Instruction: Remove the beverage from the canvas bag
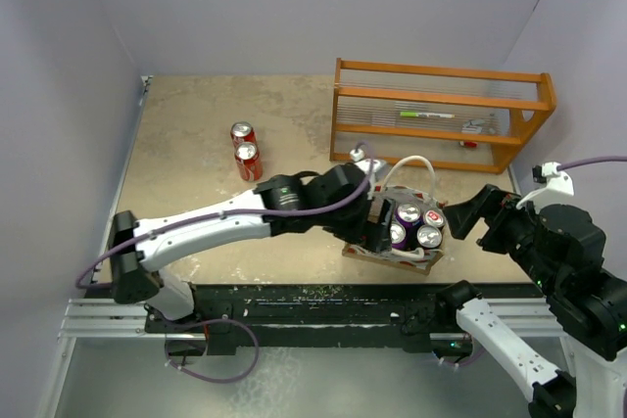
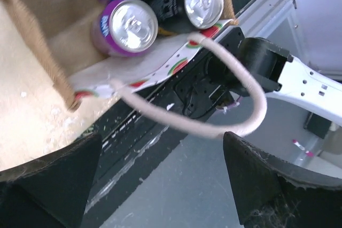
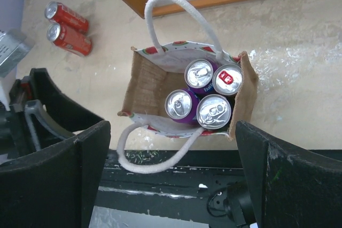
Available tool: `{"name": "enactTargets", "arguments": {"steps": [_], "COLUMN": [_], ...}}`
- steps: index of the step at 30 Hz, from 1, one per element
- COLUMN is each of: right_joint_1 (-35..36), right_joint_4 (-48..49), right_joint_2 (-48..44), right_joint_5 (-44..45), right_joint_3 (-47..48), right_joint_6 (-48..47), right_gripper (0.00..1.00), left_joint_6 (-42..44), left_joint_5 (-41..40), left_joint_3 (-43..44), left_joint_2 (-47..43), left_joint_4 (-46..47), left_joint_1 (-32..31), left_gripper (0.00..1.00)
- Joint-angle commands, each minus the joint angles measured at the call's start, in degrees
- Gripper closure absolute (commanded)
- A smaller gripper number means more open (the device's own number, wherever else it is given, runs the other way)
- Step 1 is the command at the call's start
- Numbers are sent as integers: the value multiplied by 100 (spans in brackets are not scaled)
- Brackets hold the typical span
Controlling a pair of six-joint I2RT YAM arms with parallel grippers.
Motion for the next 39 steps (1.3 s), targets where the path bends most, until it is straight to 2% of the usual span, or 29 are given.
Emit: {"name": "enactTargets", "arguments": {"steps": [1, 7, 12, 16, 21, 27, 39], "right_joint_1": [12, 9, 14, 14, 14, 14, 14], "right_joint_4": [-83, -48, 13, 126, 123, 67, 20], "right_joint_2": [-119, 40, 239, 353, 452, 365, 342], "right_joint_5": [148, 551, 892, 991, 1021, 1043, 1045], "right_joint_3": [121, 292, 541, 575, 633, 560, 591], "right_joint_6": [98, -176, -487, -685, -787, -744, -654], "right_gripper": [0, 0, 0, 0, 0, 0, 0], "left_joint_6": [746, 1508, 2040, 2379, 2464, 2115, 1846], "left_joint_5": [-600, -708, -1378, -1223, -1061, -660, -569], "left_joint_3": [1215, 2445, 3554, 4051, 4116, 4047, 3881], "left_joint_2": [752, 1731, 2377, 2751, 3061, 3514, 3905], "left_joint_4": [-560, -1056, -1659, -1777, -1713, -1764, -1627], "left_joint_1": [-137, -140, -111, 2, 9, 99, 107], "left_gripper": [4, 7, 12, 13, 13, 10, 2]}}
